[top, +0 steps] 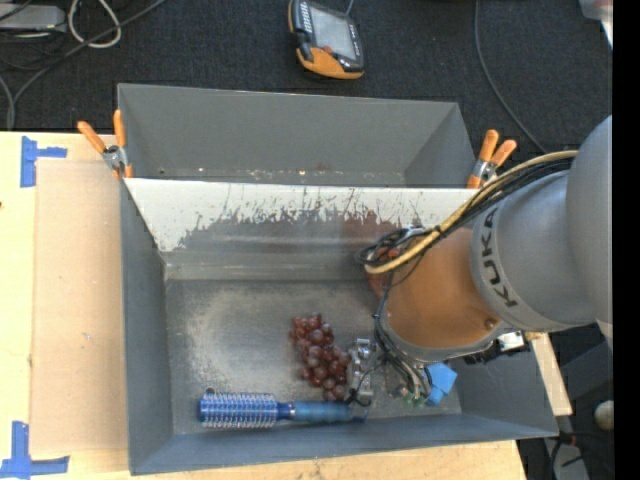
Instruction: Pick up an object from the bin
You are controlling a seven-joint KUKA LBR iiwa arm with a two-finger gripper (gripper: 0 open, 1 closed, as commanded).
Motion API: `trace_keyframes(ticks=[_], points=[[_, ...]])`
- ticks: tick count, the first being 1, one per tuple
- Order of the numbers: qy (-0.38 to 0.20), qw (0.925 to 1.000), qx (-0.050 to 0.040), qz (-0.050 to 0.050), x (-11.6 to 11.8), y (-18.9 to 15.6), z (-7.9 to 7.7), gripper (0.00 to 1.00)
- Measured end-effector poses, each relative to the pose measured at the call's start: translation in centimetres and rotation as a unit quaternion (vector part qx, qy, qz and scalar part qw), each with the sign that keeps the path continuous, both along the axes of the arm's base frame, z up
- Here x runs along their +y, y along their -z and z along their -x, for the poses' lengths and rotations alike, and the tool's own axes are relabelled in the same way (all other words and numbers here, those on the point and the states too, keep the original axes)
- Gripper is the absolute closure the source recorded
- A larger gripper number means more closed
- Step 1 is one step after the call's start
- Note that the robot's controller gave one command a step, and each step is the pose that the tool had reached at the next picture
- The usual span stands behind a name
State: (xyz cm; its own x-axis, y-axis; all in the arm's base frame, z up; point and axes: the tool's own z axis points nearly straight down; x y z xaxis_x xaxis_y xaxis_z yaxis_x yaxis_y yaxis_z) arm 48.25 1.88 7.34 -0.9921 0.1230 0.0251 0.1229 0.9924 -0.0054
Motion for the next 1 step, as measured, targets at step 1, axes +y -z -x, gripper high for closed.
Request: trace_keyframes(ticks=[1], points=[[0.002, 1.0000, -0.0008, 0.001, -0.27, 0.05, 0.00, 1.00]])
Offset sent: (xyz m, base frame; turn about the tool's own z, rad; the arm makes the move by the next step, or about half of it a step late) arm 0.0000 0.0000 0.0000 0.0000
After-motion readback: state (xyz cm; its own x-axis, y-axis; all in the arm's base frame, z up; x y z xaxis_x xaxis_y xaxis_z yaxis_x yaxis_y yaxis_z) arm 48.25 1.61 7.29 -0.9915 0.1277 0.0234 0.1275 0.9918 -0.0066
